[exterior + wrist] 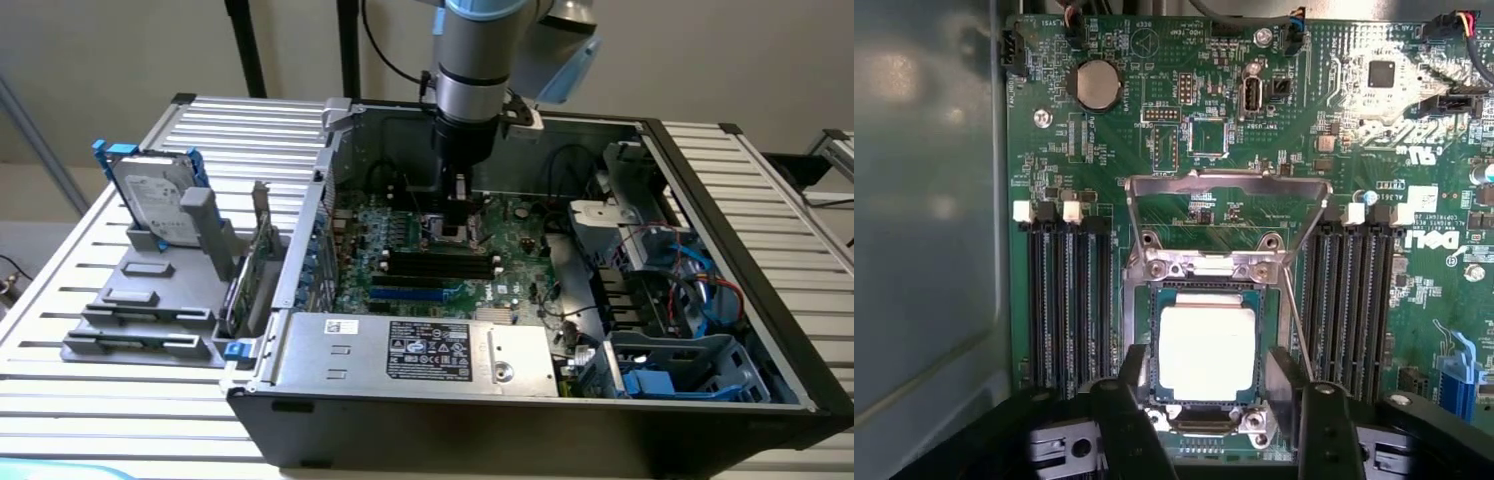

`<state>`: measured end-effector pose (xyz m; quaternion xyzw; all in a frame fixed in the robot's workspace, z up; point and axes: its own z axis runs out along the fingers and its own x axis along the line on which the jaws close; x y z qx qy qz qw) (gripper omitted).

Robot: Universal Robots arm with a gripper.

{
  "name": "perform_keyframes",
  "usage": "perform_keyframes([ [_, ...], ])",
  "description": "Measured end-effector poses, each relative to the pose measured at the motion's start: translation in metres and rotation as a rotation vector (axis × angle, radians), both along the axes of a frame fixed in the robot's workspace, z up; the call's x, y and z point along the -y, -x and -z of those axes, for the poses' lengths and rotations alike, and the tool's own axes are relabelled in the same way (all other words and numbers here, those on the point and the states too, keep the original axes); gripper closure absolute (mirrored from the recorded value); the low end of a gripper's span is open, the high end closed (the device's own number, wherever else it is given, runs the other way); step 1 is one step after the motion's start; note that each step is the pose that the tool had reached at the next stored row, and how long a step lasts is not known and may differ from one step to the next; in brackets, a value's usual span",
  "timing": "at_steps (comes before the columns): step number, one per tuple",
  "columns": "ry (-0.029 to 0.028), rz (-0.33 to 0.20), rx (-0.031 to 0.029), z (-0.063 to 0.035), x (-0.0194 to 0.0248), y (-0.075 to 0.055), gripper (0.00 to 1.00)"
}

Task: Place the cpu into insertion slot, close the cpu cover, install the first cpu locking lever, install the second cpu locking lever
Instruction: 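Place the cpu into insertion slot, then close the cpu cover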

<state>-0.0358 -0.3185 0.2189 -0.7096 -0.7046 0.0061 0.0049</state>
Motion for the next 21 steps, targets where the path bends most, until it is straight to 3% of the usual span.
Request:
perform_keyframes([
  [6, 0.0, -0.003, 0.0, -0.0032, 0.0, 0.015, 0.7],
  [7, 0.0, -0.004, 0.0, -0.0034, 0.0, 0.018, 0.7],
  [11, 0.0, -0.007, 0.0, -0.0042, 0.0006, 0.031, 0.88],
  [14, 0.0, -0.009, 0.0002, -0.0043, 0.0017, 0.037, 0.89],
  [21, 0.0, -0.009, 0.0002, -0.0043, 0.0017, 0.038, 0.89],
])
